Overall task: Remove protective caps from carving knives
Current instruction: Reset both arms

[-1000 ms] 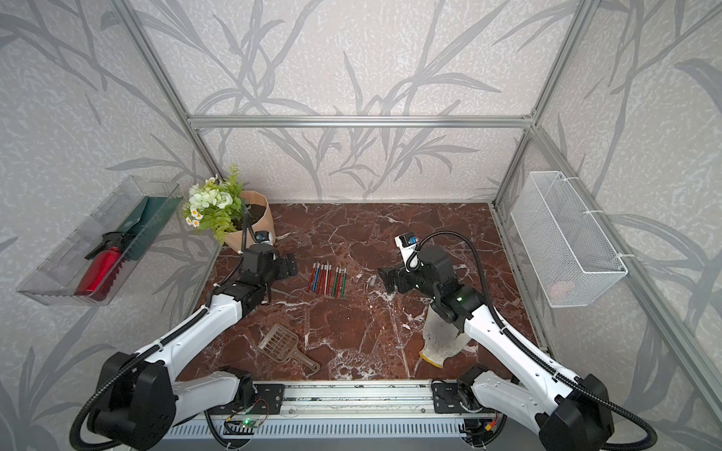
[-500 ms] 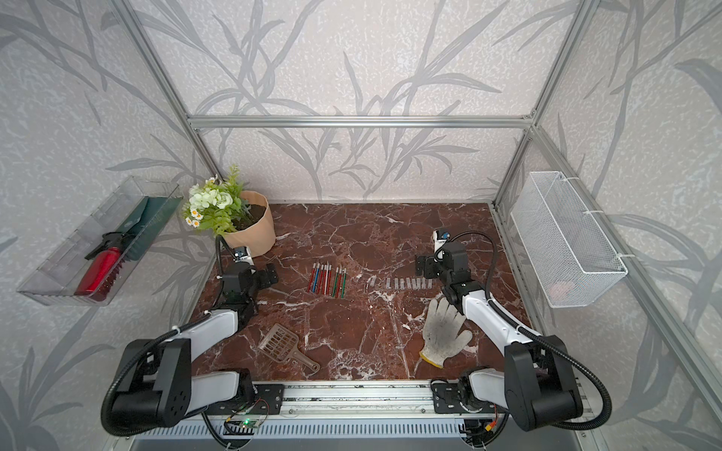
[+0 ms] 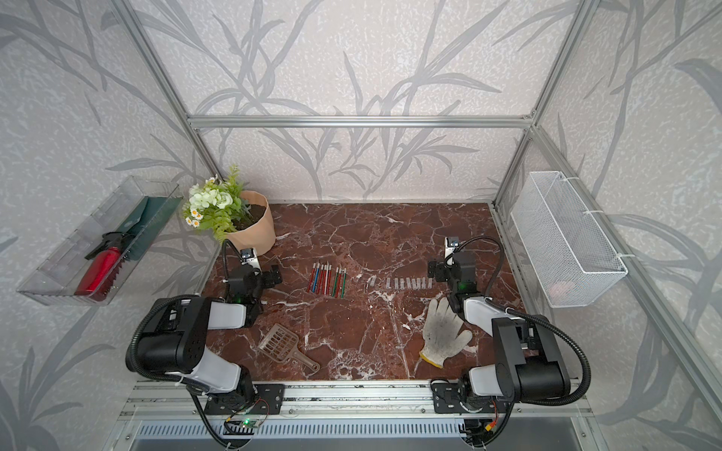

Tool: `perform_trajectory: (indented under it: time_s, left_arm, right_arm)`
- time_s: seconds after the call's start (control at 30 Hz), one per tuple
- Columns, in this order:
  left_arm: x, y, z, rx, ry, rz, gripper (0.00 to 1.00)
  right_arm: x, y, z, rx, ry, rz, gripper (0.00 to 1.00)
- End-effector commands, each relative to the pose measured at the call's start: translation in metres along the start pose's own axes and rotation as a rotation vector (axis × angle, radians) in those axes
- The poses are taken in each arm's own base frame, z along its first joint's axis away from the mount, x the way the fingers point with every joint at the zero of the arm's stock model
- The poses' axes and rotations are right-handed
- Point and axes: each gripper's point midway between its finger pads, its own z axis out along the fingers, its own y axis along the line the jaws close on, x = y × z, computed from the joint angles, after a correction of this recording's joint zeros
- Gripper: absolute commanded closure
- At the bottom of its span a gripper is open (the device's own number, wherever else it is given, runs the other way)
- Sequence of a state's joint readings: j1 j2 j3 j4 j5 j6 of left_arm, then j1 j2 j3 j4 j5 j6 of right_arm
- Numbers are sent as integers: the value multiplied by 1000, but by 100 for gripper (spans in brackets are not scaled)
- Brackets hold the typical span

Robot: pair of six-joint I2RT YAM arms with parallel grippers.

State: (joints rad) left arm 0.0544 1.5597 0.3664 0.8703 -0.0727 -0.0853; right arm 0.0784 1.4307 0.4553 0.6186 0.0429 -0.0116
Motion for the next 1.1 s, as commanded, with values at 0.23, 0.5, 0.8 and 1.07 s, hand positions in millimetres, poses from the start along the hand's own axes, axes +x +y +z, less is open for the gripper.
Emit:
perform_trajectory:
  time_s: [0.23, 0.5, 0.8, 1.07]
  left_arm:
    - [-20, -4, 0, 20, -77, 18, 1]
    - [-19, -6, 0, 29, -72, 26, 1]
    - [-19, -6, 0, 29, -72, 25, 1]
    - [-20, -6, 0, 29, -74, 25, 1]
  right_arm:
    - [4, 3, 8, -19, -135, -25, 1]
    - [4, 3, 7, -15, -138, -27, 1]
    - [4, 16, 10, -87, -125, -59, 1]
    - [5, 16, 10, -87, -122, -57, 1]
